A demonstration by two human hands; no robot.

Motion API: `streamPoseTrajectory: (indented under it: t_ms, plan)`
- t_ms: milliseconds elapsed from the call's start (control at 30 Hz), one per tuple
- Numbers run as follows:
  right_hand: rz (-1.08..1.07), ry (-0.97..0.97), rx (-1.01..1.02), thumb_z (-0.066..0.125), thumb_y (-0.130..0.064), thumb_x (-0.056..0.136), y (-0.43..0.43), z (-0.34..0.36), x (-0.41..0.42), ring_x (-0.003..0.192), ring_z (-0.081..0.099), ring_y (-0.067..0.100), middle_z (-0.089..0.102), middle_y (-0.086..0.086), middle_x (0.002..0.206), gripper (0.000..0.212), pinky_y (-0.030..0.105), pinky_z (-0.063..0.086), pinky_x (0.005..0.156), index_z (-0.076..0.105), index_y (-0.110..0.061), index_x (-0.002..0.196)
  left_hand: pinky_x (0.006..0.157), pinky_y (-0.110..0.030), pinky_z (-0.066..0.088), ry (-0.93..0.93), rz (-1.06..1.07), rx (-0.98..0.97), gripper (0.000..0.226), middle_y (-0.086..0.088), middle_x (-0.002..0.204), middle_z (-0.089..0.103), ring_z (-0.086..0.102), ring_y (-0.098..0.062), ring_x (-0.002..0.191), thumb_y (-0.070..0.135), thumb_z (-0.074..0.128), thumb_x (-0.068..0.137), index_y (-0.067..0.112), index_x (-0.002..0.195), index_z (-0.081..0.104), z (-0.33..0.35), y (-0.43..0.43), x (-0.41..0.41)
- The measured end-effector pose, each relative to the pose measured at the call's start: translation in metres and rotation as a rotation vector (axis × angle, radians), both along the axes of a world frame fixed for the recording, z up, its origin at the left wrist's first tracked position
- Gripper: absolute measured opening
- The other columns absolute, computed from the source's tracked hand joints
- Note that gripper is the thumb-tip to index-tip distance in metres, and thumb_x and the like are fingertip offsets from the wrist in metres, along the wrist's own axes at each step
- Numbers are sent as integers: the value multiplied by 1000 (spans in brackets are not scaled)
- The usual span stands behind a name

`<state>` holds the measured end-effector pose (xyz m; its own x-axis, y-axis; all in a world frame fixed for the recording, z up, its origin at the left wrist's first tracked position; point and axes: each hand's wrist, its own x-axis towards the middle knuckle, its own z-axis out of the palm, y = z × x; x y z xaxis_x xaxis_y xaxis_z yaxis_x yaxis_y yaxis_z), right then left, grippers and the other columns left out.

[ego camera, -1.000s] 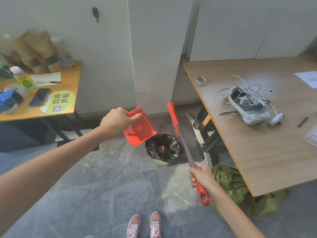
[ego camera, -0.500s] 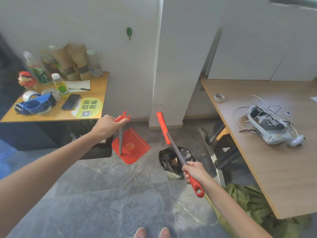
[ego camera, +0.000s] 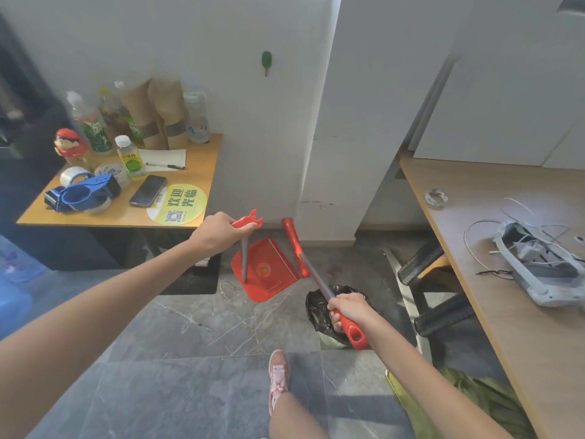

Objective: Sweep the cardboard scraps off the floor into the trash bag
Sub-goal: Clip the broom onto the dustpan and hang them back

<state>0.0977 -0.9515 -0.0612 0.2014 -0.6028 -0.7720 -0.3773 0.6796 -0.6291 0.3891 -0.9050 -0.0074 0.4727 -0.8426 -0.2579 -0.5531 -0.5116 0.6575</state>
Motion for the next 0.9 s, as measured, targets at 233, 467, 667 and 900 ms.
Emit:
streamPoseTrajectory:
  t_ms: [233, 467, 667, 900]
  plan:
    - [59, 56, 51, 44, 9, 83, -85, -24, 49, 26, 38, 10, 41, 6, 51, 21, 13, 33, 35, 41, -7, 70, 44, -22, 28, -16, -33, 80, 63, 6, 37, 40, 37, -8, 31, 66, 57, 77, 6, 63, 65, -30, -75, 24]
    - [108, 91, 136, 44, 11, 82, -141, -45, 92, 28, 39, 11, 40, 7, 55, 21, 13, 34, 36, 38, -8, 75, 49, -28, 30, -10, -170, 208, 66, 2, 45, 45, 41, -13, 40, 80, 53, 65, 14, 57, 55, -73, -122, 57]
    - [84, 103, 287, 39, 12, 85, -154, -77, 114, 25, 38, 10, 40, 7, 49, 26, 12, 34, 34, 36, -7, 68, 48, -29, 36, 1, -301, 295, 76, 4, 47, 51, 44, -11, 40, 82, 52, 63, 7, 60, 61, -135, -129, 85]
    - [111, 226, 403, 37, 12, 86, -152, -145, 148, 27, 44, 15, 44, 15, 61, 15, 21, 42, 34, 37, -3, 89, 47, -27, 34, -74, -456, 431, 61, 4, 50, 47, 43, -11, 45, 70, 53, 71, 11, 58, 51, -216, -124, 91]
